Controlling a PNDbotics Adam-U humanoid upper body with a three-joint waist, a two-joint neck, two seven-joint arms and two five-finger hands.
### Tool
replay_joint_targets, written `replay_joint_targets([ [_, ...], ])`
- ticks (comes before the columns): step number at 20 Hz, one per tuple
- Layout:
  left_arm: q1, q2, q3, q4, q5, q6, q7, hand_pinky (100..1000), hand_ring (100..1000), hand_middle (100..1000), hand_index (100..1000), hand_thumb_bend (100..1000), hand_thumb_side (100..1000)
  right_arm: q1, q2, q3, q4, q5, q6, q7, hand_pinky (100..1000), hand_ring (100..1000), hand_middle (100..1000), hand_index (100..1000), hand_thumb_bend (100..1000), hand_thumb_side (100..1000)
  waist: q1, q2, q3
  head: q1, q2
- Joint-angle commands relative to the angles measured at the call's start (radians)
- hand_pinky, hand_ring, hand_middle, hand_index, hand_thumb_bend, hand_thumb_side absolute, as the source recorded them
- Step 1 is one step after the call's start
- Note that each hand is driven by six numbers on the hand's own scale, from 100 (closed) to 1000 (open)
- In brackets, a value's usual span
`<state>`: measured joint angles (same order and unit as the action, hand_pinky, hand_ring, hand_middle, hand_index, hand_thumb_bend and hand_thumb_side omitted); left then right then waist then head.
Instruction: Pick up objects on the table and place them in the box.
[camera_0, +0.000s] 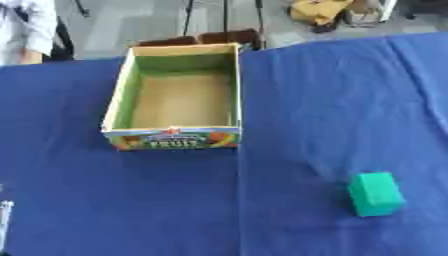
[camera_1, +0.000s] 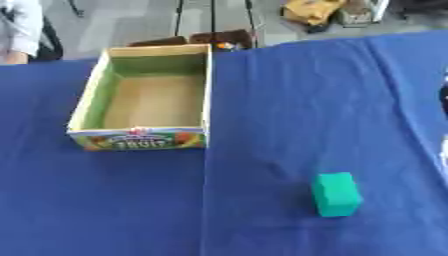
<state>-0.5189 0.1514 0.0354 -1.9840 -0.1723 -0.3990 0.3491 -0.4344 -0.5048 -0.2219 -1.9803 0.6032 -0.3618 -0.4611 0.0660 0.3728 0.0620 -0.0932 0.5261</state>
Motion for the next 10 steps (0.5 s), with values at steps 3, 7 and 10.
replay_joint_targets([
  [3, -0.011, 0.015, 0.008, -0.016, -0.001, -0.001, 0.005, 788, 924, 924, 1000, 100, 1000, -0.008, -0.014, -0.01, -0.02, -0.001, 0.001, -0.003, 734, 660, 705, 831, 100, 1000, -0.004, -0.023, 0.001, 0.004, -0.012],
  [7, -0.011, 0.016, 0.008, -0.016, -0.001, -0.002, 0.006, 788, 924, 923, 1000, 100, 1000, -0.009, -0.019, -0.008, -0.02, -0.001, 0.001, -0.002, 735, 663, 706, 832, 100, 1000, -0.005, -0.025, 0.001, 0.004, -0.012],
  [10, -0.01, 0.016, 0.008, -0.016, -0.001, -0.002, 0.006, 788, 924, 923, 1000, 100, 1000, -0.015, -0.04, 0.0, -0.02, -0.001, 0.003, 0.004, 734, 669, 711, 834, 100, 1000, -0.007, -0.027, 0.0, 0.003, -0.009],
])
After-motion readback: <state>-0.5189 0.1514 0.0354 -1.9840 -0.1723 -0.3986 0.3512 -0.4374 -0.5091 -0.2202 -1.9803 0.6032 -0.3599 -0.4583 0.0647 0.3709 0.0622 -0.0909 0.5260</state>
